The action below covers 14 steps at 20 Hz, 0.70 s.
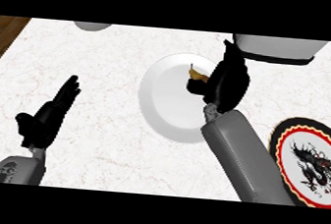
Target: Pick the pear from the plate and place it in the plate
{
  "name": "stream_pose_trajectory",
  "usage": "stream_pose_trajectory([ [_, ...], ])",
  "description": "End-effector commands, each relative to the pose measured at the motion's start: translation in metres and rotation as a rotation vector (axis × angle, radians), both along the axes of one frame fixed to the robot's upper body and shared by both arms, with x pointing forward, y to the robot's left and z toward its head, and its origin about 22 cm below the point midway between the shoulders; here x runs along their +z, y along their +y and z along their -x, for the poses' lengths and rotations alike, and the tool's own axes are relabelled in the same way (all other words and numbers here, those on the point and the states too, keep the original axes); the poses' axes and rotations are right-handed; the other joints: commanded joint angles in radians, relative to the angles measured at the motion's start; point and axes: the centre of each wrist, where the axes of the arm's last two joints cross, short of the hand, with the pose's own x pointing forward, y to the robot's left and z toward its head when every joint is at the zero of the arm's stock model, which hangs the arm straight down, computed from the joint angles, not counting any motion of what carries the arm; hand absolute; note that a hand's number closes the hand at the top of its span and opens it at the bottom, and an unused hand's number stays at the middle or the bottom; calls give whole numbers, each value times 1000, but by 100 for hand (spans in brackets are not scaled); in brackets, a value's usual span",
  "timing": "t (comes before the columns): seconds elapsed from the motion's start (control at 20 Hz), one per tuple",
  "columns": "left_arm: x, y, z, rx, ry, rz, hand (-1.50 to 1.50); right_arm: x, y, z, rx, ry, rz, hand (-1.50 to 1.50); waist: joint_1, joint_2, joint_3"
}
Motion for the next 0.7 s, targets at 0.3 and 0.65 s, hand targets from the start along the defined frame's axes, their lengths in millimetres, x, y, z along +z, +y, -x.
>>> stream_pose_trajectory([
  [0.3, -15, -3, 20, 36, 31, 28, 0, 2, -23, 11, -162, -369, -434, -150, -37, -17, 1],
  [0.65, -14, 13, 26, 80, 21, 9, 0, -38, -38, 86, -145, -446, -527, -150, -72, -20, 0],
])
